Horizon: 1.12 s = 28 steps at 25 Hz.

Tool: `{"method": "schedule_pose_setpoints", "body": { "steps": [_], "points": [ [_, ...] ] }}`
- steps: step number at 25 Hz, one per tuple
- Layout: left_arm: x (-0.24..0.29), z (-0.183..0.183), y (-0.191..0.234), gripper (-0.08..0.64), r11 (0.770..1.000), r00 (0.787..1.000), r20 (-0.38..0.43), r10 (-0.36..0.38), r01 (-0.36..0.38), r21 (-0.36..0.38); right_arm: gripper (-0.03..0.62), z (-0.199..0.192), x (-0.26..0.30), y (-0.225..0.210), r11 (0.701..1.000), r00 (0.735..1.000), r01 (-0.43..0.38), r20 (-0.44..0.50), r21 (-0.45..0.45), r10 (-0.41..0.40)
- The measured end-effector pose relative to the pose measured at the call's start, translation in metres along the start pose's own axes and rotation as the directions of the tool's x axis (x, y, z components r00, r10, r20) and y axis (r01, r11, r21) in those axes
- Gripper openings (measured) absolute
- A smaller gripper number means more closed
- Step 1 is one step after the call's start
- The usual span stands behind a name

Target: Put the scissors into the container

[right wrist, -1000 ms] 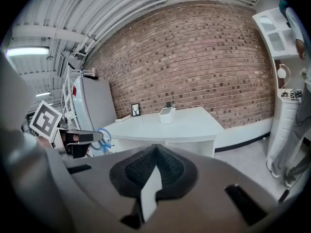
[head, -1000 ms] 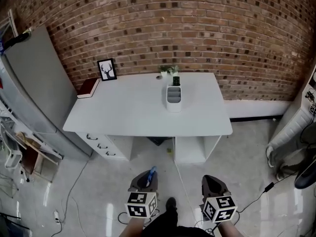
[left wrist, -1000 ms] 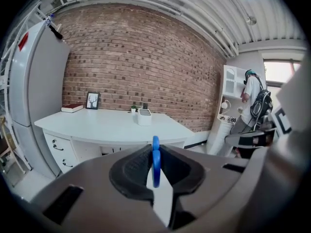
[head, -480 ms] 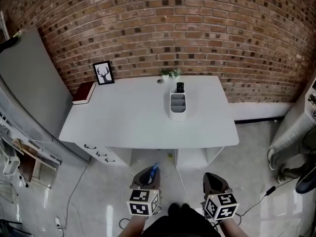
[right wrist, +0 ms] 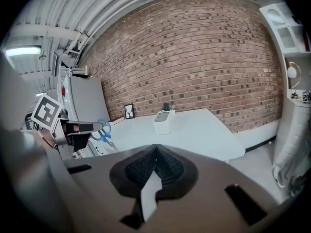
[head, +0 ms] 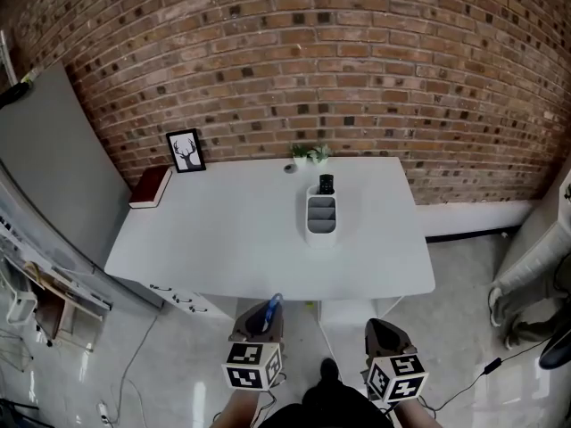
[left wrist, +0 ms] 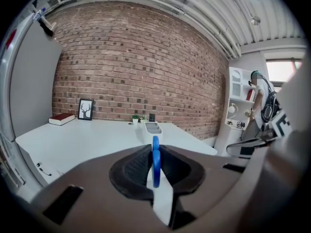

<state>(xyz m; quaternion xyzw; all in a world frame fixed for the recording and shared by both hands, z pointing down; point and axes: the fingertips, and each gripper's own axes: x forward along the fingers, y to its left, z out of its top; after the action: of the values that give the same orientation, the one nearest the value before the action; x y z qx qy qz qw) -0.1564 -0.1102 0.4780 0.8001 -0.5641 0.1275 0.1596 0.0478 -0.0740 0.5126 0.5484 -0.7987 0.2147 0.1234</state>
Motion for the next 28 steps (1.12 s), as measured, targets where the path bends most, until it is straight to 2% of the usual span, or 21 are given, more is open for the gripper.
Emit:
{"method": "schedule_pose_setpoints", "body": {
  "steps": [10, 21, 28],
  "points": [
    [0.066, 0.062, 0.012, 0.044, 1.000, 0.998, 0.065, 0.010, -0.011, 0.018, 0.000, 0.029, 0.047, -0.037, 1.000, 1.000, -0.001, 0.003, 0.013, 0.001],
    [0.119, 0.114, 0.023, 0.044, 0.998, 0.991, 0.134, 0.003, 0.005, -0.055, 0.000, 0.042, 0.071, -0.060, 1.000, 1.000, -0.004, -0.007, 0.014, 0.004],
    [0.152, 0.138, 0.019, 0.044, 1.000, 0.988, 0.153, 0.000, -0.003, 0.020, 0.000, 0.044, 0.085, -0.067, 1.000, 1.000, -0.008, -0.020, 0.021, 0.008]
  ]
}}
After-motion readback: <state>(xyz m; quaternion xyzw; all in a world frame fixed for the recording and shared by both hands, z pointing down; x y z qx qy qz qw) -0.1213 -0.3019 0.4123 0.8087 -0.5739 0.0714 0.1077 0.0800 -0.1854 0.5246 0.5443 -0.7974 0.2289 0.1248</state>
